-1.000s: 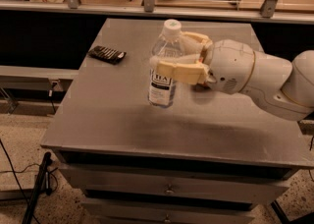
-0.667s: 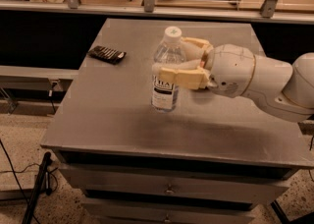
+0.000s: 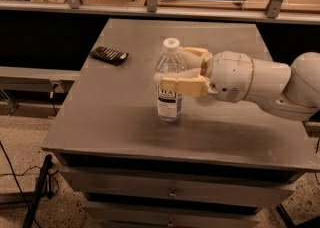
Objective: Place blue plastic bottle upright
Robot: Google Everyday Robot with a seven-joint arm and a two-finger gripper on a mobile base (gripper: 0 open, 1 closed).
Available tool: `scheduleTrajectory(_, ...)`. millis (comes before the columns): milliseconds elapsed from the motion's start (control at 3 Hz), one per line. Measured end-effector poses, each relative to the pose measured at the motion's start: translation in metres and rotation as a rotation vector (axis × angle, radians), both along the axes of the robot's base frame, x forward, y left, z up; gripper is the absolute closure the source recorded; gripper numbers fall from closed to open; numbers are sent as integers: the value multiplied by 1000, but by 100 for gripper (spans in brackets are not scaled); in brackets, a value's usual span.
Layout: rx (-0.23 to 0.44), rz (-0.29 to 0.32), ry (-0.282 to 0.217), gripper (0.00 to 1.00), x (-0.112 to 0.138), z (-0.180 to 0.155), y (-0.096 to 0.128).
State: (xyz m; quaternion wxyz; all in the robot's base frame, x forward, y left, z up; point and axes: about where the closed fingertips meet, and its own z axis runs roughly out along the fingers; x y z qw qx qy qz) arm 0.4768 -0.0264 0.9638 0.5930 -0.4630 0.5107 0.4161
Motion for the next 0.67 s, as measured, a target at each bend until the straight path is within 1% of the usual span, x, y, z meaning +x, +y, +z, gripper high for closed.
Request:
scheduleTrajectory(333, -10, 28, 43, 9, 1, -12, 9)
scheduleTrajectory(667, -17, 30, 36, 0, 0, -10, 10)
